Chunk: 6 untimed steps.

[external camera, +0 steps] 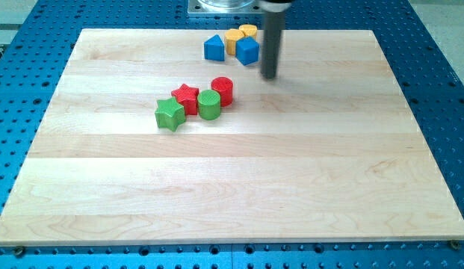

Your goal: Slide the green blocks below the red blocks

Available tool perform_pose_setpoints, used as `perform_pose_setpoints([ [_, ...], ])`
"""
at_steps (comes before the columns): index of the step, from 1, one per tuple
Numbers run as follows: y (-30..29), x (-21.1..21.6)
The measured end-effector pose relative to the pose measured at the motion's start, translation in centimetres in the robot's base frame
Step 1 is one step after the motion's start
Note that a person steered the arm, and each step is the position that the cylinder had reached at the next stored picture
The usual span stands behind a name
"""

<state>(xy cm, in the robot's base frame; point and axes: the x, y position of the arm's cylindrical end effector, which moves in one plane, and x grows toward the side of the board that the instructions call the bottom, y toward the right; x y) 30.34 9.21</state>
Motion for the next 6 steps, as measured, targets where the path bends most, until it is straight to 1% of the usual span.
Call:
perform_pose_setpoints([
  [1,-3.1,-2.2],
  [2,-5.7,-1.0],
  [3,-9.7,5.6],
  [4,-11.2,6.7],
  [5,-19.1,3.7],
  [6,-25.5,8.2],
])
